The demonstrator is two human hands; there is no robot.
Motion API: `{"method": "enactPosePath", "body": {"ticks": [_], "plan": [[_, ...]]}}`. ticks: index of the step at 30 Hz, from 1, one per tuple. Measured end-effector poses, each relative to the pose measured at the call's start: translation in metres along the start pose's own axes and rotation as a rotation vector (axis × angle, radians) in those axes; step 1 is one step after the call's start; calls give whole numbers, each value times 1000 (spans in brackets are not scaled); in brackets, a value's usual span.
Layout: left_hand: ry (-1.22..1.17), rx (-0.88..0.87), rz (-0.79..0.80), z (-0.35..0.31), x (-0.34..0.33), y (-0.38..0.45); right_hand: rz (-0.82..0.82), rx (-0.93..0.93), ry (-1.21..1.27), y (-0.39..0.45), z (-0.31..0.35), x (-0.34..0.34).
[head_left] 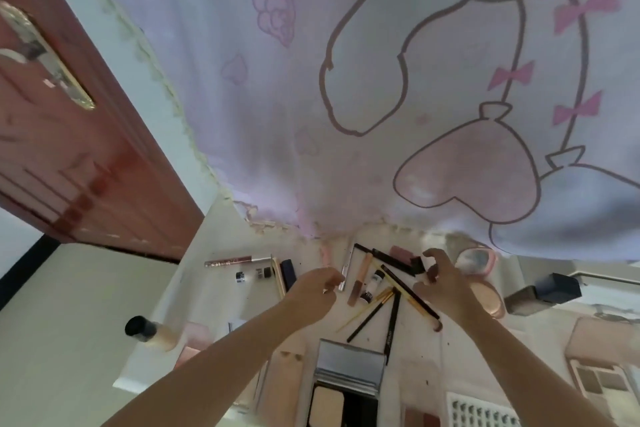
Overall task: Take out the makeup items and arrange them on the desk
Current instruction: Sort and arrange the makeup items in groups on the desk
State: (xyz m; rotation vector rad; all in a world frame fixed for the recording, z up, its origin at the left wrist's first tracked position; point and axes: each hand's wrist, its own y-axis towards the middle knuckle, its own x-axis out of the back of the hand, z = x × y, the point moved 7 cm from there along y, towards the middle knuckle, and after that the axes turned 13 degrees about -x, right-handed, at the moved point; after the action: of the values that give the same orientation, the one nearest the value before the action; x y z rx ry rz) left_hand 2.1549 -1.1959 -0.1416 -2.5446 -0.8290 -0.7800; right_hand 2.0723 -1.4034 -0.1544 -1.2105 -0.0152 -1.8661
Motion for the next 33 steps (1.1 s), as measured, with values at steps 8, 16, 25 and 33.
{"method": "enactPosePath", "body": {"ticks": [8,16,25,33], "plan": [[-72,-197,223,-30,-37,16,128,-34,549,-63,35,25],[-46,-282,72,-44,-34,6,231,-83,349,-77,46,-2],[620,-385,224,-55,-34,-9,203,-88,-21,-70,41,-14],[100,-359,339,-59,-19,-30,6,144,220,-85,70,-12]]}}
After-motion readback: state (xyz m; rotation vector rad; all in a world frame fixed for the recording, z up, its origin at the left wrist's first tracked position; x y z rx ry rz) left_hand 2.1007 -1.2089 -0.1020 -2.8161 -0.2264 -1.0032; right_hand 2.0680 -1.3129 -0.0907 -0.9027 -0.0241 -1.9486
